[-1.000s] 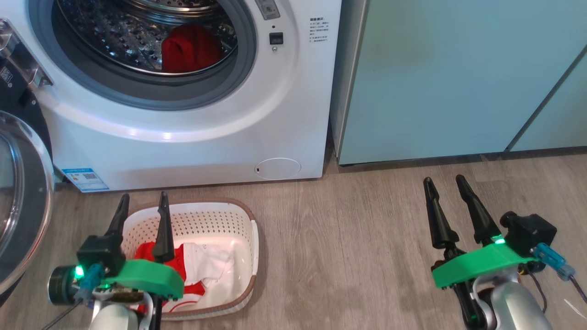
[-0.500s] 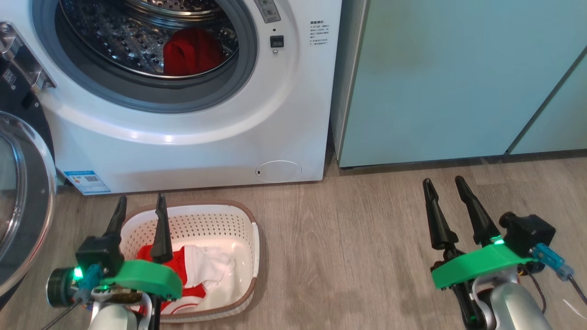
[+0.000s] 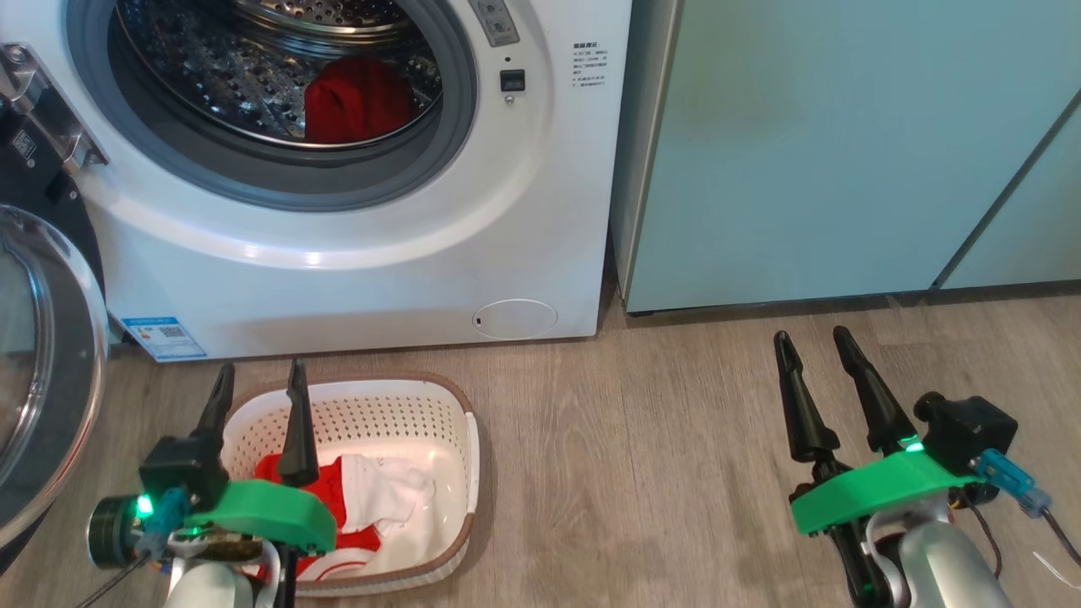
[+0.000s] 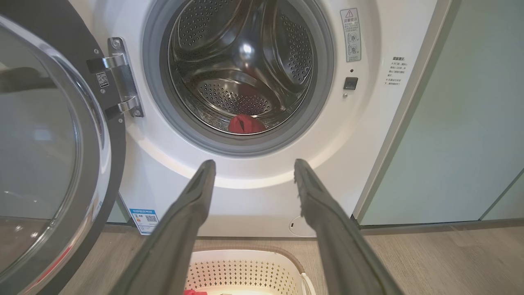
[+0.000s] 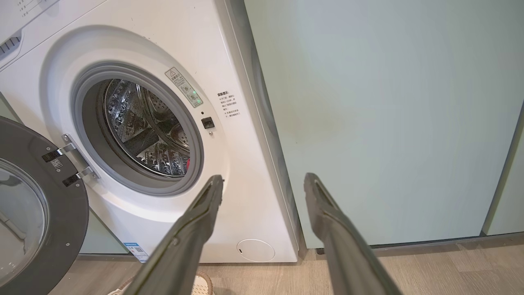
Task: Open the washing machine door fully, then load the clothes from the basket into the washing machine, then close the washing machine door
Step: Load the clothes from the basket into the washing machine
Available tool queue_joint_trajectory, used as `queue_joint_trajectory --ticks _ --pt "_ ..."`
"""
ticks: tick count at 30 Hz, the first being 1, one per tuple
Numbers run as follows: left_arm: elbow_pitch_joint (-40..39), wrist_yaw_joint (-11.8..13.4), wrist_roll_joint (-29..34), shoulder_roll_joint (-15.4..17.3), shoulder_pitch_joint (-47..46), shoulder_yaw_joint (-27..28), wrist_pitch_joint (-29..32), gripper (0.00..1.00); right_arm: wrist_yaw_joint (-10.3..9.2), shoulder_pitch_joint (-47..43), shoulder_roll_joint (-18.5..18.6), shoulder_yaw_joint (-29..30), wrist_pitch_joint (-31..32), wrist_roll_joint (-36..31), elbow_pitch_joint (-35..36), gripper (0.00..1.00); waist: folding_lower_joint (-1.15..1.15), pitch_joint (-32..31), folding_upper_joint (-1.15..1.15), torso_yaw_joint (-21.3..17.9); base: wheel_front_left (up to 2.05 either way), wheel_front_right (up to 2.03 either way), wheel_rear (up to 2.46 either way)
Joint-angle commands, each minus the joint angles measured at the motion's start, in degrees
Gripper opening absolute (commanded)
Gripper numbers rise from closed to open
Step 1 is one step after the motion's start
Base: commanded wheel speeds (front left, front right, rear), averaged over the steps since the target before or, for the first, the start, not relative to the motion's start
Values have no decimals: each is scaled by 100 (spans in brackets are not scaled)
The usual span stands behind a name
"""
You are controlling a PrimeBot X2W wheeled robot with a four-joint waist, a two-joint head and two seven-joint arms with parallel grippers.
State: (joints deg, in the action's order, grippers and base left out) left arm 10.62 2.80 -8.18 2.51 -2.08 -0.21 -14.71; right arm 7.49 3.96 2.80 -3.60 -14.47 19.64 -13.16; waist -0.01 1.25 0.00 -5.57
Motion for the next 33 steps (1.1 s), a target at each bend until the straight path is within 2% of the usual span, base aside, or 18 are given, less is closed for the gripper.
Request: queue_joint_trajectory --ticks 1,11,21,25,33 --pt "-151 52 -22 37 -158 161 -29 100 0 92 8 -142 -53 -26 162 100 1 7 0 2 0 0 0" --pt "-206 70 -41 37 -212 140 -29 100 0 129 8 -146 -53 -10 207 100 1 180 0 -1 0 0 0" --pt "168 50 85 37 -601 117 -29 100 0 406 8 -100 -53 -31 346 100 1 1089 0 -49 0 0 0" --pt "692 6 326 85 -870 118 -29 100 0 550 8 -108 -53 -35 402 100 1 1569 0 -106 0 0 0" --pt "2650 -99 861 503 -1871 -235 -29 100 0 855 8 -159 -53 -52 503 100 1 2497 0 -285 0 0 0"
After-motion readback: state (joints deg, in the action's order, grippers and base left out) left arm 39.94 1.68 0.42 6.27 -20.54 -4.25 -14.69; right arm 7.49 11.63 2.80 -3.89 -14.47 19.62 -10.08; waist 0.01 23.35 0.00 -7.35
